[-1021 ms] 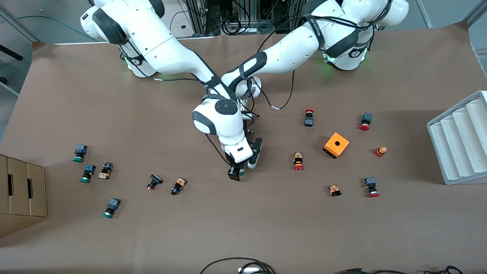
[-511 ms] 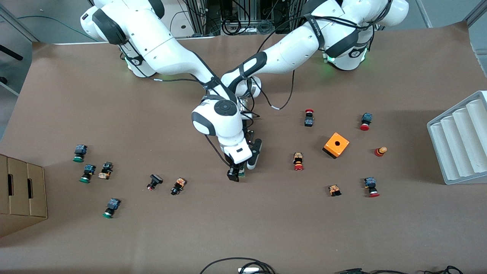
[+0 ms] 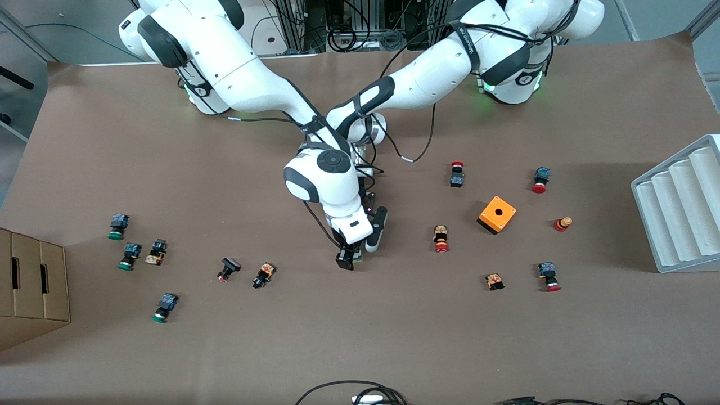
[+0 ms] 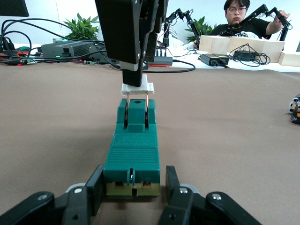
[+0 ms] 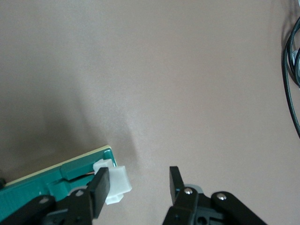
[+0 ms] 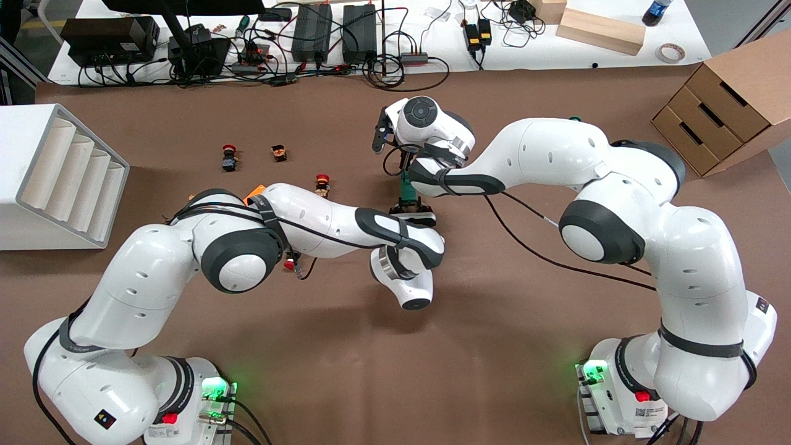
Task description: Close load switch with both arms
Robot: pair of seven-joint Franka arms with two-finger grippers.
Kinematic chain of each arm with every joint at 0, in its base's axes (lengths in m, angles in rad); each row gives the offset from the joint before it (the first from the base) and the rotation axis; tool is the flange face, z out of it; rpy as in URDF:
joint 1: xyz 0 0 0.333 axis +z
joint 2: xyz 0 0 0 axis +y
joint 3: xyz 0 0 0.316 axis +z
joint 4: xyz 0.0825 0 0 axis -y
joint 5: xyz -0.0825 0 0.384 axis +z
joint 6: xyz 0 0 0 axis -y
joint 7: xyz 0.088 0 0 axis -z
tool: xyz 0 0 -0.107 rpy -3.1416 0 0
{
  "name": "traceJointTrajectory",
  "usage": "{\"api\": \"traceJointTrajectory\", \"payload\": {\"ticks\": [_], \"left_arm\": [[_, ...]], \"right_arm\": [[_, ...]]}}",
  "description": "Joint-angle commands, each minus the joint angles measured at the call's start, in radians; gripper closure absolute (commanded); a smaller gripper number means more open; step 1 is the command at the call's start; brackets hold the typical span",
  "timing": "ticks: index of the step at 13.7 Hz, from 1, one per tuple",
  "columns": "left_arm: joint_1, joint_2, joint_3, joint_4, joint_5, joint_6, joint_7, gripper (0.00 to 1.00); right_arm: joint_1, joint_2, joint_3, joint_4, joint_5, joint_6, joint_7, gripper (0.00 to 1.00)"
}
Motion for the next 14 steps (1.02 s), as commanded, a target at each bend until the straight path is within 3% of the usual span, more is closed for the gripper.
{"api": "traceJointTrajectory", "payload": {"ticks": [1,14], "left_arm": [[-0.009,0.016,0.005,0.021,0.010,-0.012,-0.015,0.42],[-0.009,0.016,0.005,0.021,0.010,-0.012,-0.015,0.42]], "right_arm": [[-0.011,0.037,0.003,0.044,-0.029,0.016,0.006,0.40],[-0.021,0.062,0.003,0.067,-0.029,0.016,0.003,0.40]]}}
